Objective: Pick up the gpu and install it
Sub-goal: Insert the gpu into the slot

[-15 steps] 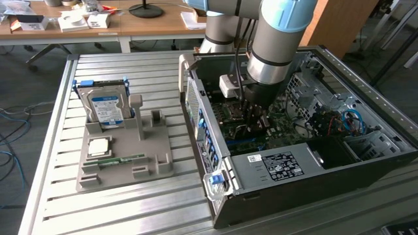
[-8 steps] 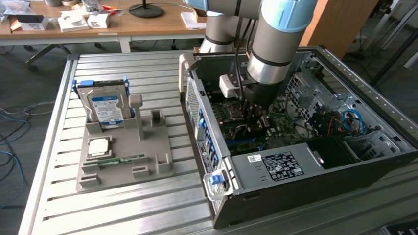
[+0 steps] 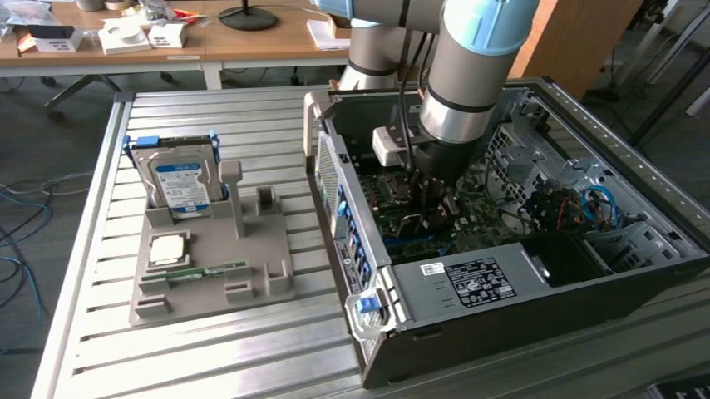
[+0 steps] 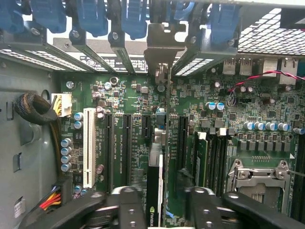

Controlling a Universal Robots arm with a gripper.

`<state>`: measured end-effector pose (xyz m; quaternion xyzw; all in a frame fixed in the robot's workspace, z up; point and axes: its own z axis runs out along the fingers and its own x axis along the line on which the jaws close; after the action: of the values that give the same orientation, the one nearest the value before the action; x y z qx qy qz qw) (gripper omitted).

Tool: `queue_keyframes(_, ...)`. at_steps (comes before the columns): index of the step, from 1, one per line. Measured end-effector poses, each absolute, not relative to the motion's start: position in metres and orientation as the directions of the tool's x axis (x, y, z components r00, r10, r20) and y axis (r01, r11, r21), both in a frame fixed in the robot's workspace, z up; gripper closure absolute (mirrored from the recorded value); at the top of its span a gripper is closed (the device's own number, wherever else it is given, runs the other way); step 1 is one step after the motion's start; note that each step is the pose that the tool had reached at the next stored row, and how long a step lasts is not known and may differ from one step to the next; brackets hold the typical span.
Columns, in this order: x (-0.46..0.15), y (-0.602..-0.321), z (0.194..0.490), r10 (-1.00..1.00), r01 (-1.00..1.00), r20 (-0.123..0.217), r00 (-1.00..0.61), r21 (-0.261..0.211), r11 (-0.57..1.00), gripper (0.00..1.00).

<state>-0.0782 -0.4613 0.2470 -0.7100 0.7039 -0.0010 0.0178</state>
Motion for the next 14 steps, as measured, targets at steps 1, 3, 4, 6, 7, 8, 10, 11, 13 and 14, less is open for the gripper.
queue_keyframes(1,-0.0782,-0.4613,0.247,-1.0,-1.0,-0.024,0.009,-0.027,-0.008,0.61)
queue_keyframes(3,-0.0782,-0.4613,0.2471,-1.0,-1.0,-0.023,0.009,-0.027,-0.008,0.55)
queue_keyframes(4,-0.0782,-0.4613,0.2471,-1.0,-1.0,-0.023,0.009,-0.027,-0.008,0.55)
queue_keyframes(6,-0.0782,-0.4613,0.2471,-1.0,-1.0,-0.024,0.009,-0.027,-0.008,0.55)
queue_keyframes(7,-0.0782,-0.4612,0.2471,-1.0,-1.0,-0.023,0.009,-0.027,-0.008,0.55)
queue_keyframes(8,-0.0781,-0.4612,0.2474,-1.0,-1.0,-0.024,0.009,-0.027,-0.008,0.55)
queue_keyframes(10,-0.0782,-0.4612,0.2484,-1.0,-1.0,-0.023,0.009,-0.027,-0.008,0.55)
queue_keyframes(11,-0.0782,-0.4612,0.2492,-1.0,-1.0,-0.023,0.009,-0.027,-0.008,0.55)
queue_keyframes(13,-0.0782,-0.4612,0.2517,-1.0,-1.0,-0.023,0.009,-0.027,-0.008,0.55)
queue_keyframes(14,-0.0782,-0.4612,0.2534,-1.0,-1.0,-0.023,0.009,-0.027,-0.008,0.55)
